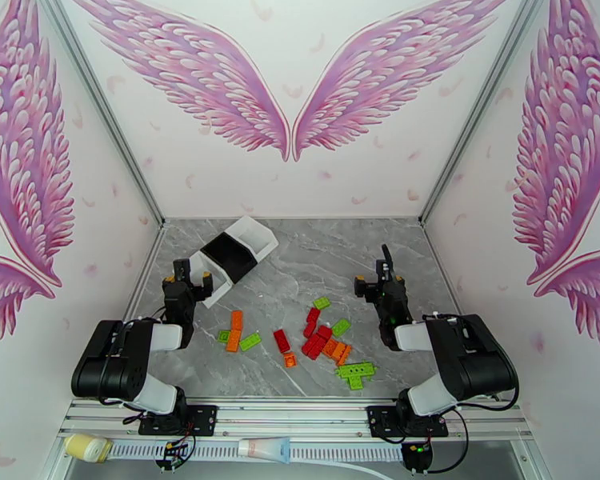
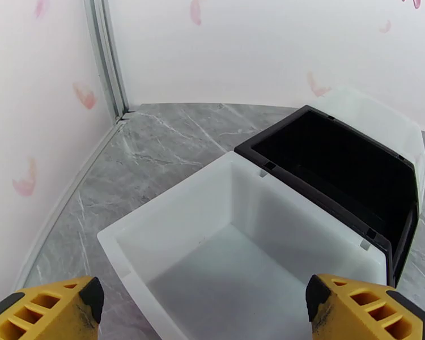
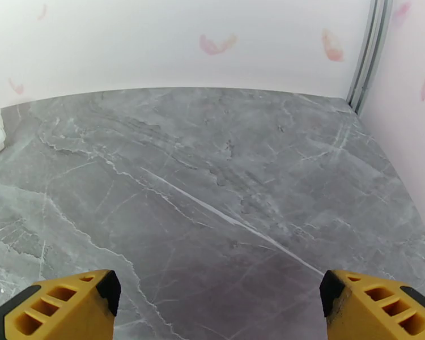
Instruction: Sort the legos into containers by color
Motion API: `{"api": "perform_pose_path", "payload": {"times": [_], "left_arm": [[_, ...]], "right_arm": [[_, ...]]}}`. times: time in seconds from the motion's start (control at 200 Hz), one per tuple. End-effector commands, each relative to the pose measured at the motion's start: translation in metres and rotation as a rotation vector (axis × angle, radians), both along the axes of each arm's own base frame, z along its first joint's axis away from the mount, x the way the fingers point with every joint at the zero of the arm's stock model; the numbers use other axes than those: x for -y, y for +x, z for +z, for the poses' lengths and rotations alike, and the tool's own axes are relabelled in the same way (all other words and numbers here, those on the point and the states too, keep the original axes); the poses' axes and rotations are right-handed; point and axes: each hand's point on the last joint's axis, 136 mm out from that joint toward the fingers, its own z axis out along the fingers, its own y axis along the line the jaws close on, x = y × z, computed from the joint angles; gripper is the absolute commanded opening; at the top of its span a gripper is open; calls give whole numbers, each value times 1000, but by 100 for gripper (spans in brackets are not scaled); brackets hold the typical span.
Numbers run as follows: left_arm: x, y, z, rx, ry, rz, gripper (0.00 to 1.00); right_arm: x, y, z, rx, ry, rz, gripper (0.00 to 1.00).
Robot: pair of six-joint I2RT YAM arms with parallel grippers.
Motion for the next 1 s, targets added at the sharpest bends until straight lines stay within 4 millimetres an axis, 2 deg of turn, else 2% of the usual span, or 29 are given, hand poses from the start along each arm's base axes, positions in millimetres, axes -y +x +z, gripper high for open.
{"api": "perform_pose_path", "payload": {"times": [0.0,0.765,0.89,0.995], "left_arm": [[3,6,5,5,4,-11,99],[3,5,5,4,2,-14,99],[5,4,14,4,20,-6,99],[3,-3,36,33,41,29,99]], "right_arm": [[-1,7,10,31,10,9,99],[-1,6,10,30,11,9,99],[-2,7,12,36,8,14,99],[-2,10,21,13,4,14,99]]}}
